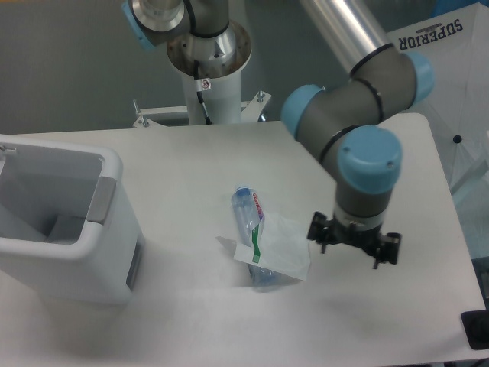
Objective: Place the trash in the trash can
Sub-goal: 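Move the gripper over the white plastic wrapper and lower onto it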
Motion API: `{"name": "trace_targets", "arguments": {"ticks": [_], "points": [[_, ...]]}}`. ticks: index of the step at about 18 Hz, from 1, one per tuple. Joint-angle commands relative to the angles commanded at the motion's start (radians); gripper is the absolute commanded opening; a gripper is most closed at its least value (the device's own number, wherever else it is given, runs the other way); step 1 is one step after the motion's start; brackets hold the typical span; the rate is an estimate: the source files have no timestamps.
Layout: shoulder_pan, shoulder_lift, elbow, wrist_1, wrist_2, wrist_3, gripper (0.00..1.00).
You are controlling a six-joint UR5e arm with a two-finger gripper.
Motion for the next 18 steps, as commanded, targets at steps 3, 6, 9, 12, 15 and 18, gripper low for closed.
{"name": "trace_targets", "arguments": {"ticks": [3,6,9,12,15,18], "points": [[-0.032,0.005,-0.032,0.005,0.011,-0.078,1.0],[-0.061,0.026,-0.078,0.02,0.011,-0.176,1.0],[-0.069,0.049,-0.126,0.02,0.012,-0.244,1.0],[-0.101,0.064,-0.172,0.026,0.021,-0.302,1.0],[-0.141,0.057,-0.192,0.029,0.044,-0.338,1.0],[-0.157,0.051,-0.21,0.028,0.046,-0.354,1.0]]}}
